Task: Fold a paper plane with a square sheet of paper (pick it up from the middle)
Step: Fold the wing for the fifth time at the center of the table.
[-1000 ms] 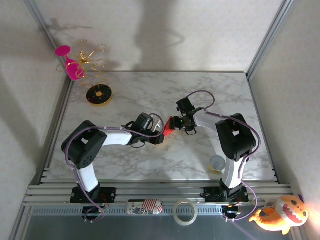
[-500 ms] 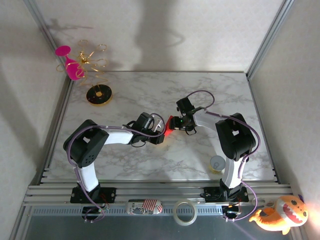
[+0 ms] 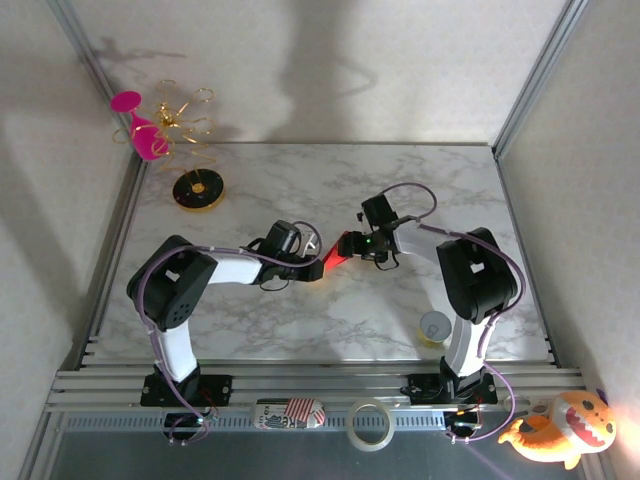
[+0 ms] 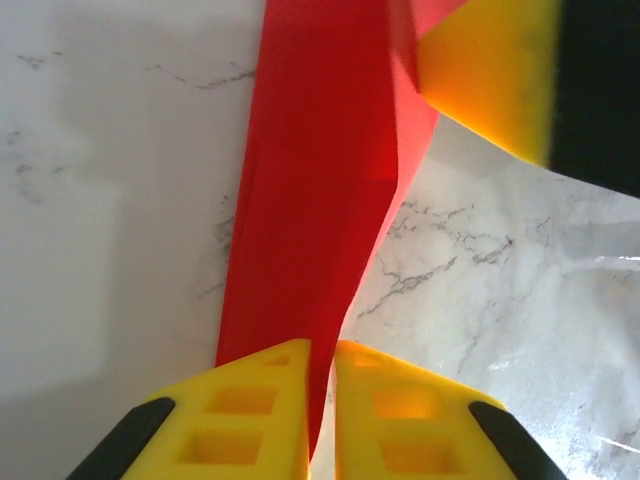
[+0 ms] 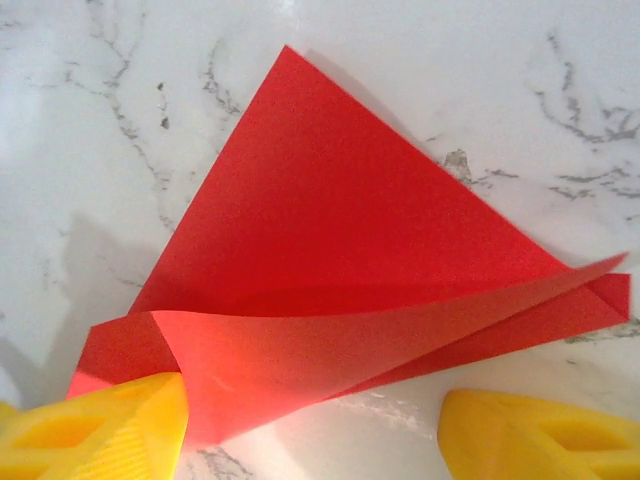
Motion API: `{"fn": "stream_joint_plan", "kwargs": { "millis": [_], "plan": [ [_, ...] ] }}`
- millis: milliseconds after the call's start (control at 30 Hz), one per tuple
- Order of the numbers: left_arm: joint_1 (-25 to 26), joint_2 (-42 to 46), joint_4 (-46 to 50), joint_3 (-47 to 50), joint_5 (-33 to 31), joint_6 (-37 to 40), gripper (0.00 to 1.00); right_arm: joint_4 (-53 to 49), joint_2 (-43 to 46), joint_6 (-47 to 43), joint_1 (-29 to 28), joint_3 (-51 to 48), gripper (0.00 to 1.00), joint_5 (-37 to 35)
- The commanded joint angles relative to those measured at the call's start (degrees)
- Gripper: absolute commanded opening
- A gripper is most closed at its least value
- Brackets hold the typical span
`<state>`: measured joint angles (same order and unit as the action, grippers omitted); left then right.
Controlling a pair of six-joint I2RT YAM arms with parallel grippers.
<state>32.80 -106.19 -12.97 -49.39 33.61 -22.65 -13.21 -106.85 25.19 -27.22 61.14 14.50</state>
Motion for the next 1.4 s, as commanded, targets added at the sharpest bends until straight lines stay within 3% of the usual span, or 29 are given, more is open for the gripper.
{"fn": "stream_joint_plan", "kwargs": {
  "millis": [0, 267, 467, 633, 1067, 1367],
  "plan": [
    [-1.02, -1.84, -4.16, 1.22, 5.46, -7.00, 0.13, 9.27, -7.44, -1.35, -0.65, -5.42, 0.73, 9.10],
    [-1.16, -2.83, -11.18, 2.79, 8.83, -16.56, 0.10, 12.18, -3.63, -3.17, -0.60, -6.69, 0.74, 8.99],
    [-0.99, -2.20, -18.16, 5.78, 8.45, -24.93, 0.08, 17.41, 5.08, 4.49, -0.58, -8.97, 0.74, 7.05],
    [-0.78, -2.58, -23.52, 7.70, 8.01, -30.25, 0.07, 20.05, 7.28, 8.11, -0.88, -10.20, 0.72, 7.47],
    [-0.31, -3.22, -23.90, 7.37, 7.75, -31.88, 0.09, 10.85, -1.22, 9.06, -2.22, -3.63, 0.63, 1.75],
    [-0.36, -3.76, -22.07, 7.11, 6.58, -30.19, 0.16, 4.56, -6.10, 9.35, -3.52, -1.08, 0.56, -4.31]
  ]
}}
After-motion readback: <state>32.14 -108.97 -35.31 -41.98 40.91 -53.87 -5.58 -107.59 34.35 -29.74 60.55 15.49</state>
